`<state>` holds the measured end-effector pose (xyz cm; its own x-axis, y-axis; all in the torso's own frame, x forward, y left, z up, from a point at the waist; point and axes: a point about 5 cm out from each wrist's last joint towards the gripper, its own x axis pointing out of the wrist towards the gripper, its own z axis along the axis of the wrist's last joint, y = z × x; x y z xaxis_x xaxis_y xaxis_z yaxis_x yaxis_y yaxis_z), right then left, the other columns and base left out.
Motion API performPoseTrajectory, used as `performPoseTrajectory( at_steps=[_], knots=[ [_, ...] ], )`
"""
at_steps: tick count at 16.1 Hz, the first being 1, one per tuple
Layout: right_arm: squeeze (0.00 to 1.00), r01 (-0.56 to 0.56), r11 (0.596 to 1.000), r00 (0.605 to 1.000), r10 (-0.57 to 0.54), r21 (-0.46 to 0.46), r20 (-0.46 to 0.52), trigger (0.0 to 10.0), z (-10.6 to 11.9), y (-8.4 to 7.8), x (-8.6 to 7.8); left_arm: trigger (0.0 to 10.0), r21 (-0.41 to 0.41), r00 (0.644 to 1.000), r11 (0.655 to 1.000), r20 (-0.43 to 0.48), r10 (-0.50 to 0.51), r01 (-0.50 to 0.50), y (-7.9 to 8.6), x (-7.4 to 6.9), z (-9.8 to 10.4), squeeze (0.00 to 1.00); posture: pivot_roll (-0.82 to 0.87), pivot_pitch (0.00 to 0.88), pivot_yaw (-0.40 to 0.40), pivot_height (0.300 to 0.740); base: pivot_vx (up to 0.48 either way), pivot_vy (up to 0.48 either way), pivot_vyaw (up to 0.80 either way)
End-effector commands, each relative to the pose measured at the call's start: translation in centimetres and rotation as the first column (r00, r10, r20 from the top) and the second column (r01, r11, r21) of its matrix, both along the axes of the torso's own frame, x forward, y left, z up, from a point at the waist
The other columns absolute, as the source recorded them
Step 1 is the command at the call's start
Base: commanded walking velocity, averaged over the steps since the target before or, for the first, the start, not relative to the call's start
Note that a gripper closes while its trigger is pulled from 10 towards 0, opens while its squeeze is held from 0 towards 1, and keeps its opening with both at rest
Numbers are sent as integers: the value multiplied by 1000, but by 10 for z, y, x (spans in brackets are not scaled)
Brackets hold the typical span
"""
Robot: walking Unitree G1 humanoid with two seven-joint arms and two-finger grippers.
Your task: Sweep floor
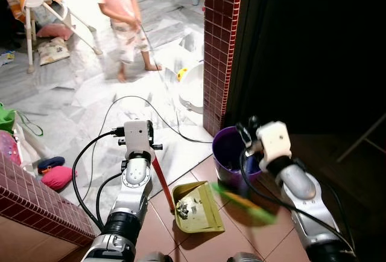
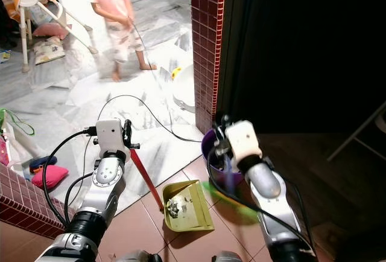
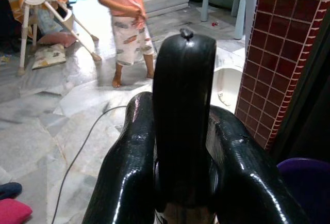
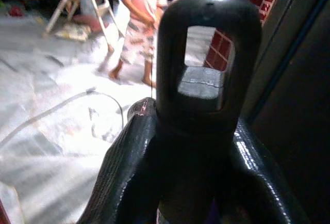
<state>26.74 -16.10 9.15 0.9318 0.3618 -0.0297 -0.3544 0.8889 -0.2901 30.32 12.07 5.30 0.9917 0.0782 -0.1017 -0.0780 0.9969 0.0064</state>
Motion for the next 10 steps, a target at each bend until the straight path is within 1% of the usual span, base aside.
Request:
performPoseTrajectory(
  at_steps=[1,3,5,7,8,9,10],
  knots=[
    [0,31,999,1000,-31,-9,5,10000,-2,-4,0,10000,44,994,999,-110,8,-3,6,-11,-22,0,-171,0,71,740,0,0,0],
    [0,88,996,995,-87,21,-47,10000,-12,-11,-4,10000,42,997,999,-67,30,-27,10,-10,-15,0,-172,0,71,740,0,0,0],
    [0,120,992,988,-117,27,-99,10000,-24,-18,-9,10000,44,999,998,-7,47,-47,11,-5,-2,0,-168,0,68,740,0,0,0],
    [0,120,993,986,-118,9,-117,10000,-31,-22,-13,10000,39,996,996,37,79,-81,13,-1,9,0,-168,0,67,740,0,0,0],
    [0,128,992,985,-126,7,-118,10000,-32,-24,-14,10000,38,990,993,96,106,-110,15,4,24,0,-167,0,69,740,0,0,0],
    [0,135,991,984,-133,7,-118,10000,-32,-25,-14,10000,32,983,991,134,124,-129,17,8,35,0,-167,0,70,740,0,0,0],
    [0,138,990,984,-136,7,-117,10000,-32,-25,-14,10000,27,981,990,143,131,-136,17,9,39,0,-166,0,70,740,0,0,0]
  ],
)
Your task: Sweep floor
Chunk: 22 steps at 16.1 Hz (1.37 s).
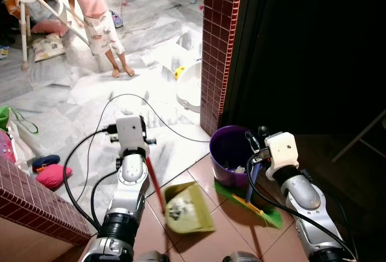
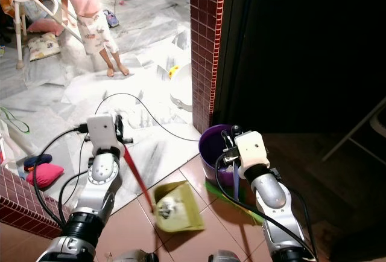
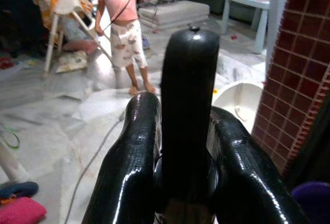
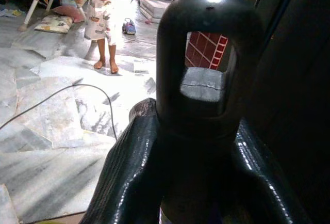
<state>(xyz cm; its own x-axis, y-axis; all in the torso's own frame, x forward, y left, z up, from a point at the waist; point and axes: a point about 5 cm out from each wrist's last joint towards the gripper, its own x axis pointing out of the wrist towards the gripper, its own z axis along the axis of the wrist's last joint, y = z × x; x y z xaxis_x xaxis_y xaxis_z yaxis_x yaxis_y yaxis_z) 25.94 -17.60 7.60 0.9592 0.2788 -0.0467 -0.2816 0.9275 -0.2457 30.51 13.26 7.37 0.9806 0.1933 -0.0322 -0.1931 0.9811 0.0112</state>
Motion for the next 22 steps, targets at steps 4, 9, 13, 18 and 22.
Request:
performPoseTrajectory(
  at_steps=[4,9,13,18,22],
  knots=[
    [0,51,999,995,-52,-13,-82,10000,-17,-9,-3,10000,-10,963,992,241,123,-124,17,23,75,0,-163,0,76,740,0,0,0],
    [0,50,999,995,-50,1,-88,10000,-19,-6,1,10000,-105,887,978,411,209,-182,33,42,151,0,-160,0,86,740,0,0,0],
    [0,48,999,995,-47,6,-89,10000,-20,-2,5,10000,-120,774,966,580,254,-228,48,53,221,0,-161,0,92,740,0,0,0],
    [0,48,999,995,-47,8,-85,10000,-21,-1,5,10000,-218,734,961,624,269,-167,42,59,256,0,-166,0,98,740,0,0,0],
    [0,45,999,996,-44,8,-82,10000,-22,1,7,10000,-269,756,963,629,181,-7,7,62,264,0,-169,0,102,740,0,0,0]
  ],
)
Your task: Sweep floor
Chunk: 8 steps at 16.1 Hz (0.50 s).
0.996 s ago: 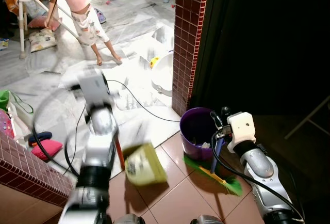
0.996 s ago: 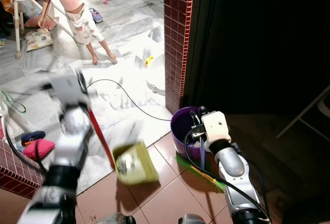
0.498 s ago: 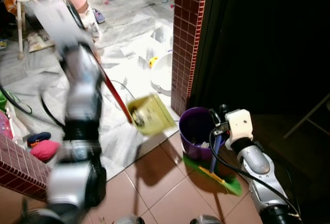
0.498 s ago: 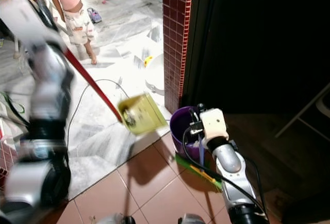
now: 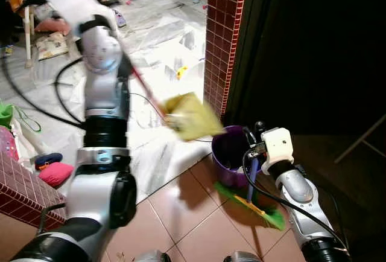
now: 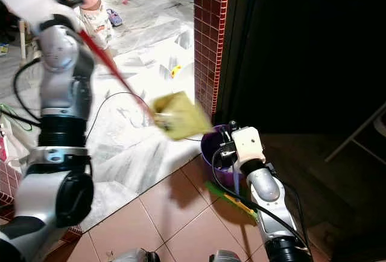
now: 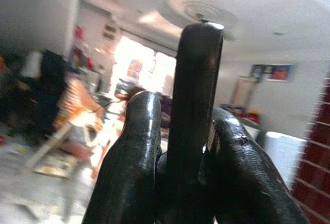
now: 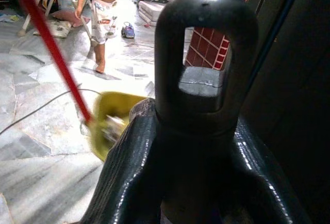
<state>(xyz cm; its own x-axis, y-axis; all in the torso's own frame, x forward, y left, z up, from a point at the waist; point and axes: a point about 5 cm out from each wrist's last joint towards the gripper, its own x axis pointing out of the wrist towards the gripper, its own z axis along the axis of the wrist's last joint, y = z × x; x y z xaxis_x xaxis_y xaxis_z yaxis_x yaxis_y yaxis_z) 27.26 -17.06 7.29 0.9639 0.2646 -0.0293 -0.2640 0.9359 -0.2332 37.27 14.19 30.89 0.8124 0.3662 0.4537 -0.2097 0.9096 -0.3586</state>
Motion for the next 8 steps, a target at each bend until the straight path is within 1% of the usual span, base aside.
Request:
performPoseTrajectory(
  at_steps=[1,3,5,6,7,8],
  knots=[
    [0,27,1000,995,-28,-8,-96,10000,-19,-4,-6,10000,-5,992,998,111,-56,57,-14,-7,29,0,-168,0,103,740,0,0,0],
    [0,28,1000,995,-29,-7,-96,10000,-19,-4,-6,10000,-4,990,996,109,-90,91,-23,-7,27,0,-168,0,105,740,0,0,0],
    [0,30,1000,995,-30,-8,-96,10000,-19,-3,-5,10000,18,983,988,101,-154,153,-40,-9,20,0,-168,0,108,740,0,0,0],
    [0,30,1000,995,-30,-8,-95,10000,-19,-3,-5,10000,21,981,986,97,-165,164,-43,-10,18,0,-168,0,108,740,0,0,0],
    [0,31,999,995,-31,-8,-93,10000,-19,-3,-4,10000,39,976,979,87,-202,199,-52,-11,12,0,-168,0,109,740,0,0,0],
    [0,32,999,996,-33,-8,-89,10000,-19,-3,-4,10000,76,964,965,74,-255,250,-66,-15,2,0,-170,0,110,740,0,0,0]
  ],
)
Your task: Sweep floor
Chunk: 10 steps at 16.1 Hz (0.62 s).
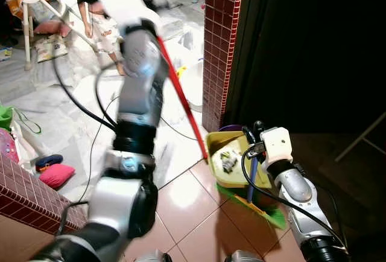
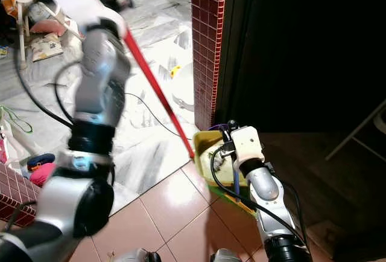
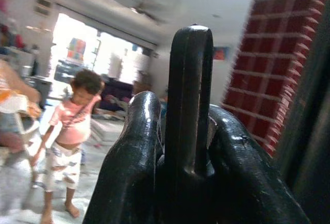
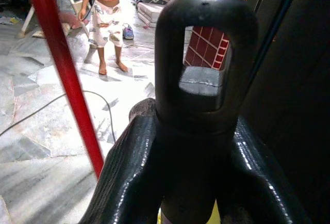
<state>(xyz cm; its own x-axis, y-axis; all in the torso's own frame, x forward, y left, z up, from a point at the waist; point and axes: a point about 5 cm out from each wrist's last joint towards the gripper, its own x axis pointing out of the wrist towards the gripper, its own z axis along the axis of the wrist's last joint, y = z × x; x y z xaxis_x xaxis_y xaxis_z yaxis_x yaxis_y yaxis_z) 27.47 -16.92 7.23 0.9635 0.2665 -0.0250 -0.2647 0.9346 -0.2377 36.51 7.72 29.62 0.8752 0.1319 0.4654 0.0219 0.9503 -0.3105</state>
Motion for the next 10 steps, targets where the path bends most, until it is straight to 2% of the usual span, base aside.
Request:
performPoseTrajectory(
  at_steps=[1,3,6,10],
  knots=[
    [0,35,999,995,-35,-5,-92,10000,-18,-4,-6,10000,24,995,999,93,-26,24,-7,-9,12,0,-170,0,110,740,0,0,0],
    [0,35,999,996,-36,-6,-88,10000,-18,-4,-5,10000,62,994,997,96,-49,43,-20,-11,7,0,-172,0,114,740,0,0,0],
    [0,40,999,996,-40,-5,-78,10000,-17,-2,-4,10000,98,987,995,160,-21,5,-29,-10,22,0,-177,0,122,740,0,0,0],
    [0,46,999,996,-46,-2,-70,10000,-16,-2,-6,10000,65,977,998,212,11,-25,-31,-4,50,0,-193,0,135,740,0,0,0]
  ],
)
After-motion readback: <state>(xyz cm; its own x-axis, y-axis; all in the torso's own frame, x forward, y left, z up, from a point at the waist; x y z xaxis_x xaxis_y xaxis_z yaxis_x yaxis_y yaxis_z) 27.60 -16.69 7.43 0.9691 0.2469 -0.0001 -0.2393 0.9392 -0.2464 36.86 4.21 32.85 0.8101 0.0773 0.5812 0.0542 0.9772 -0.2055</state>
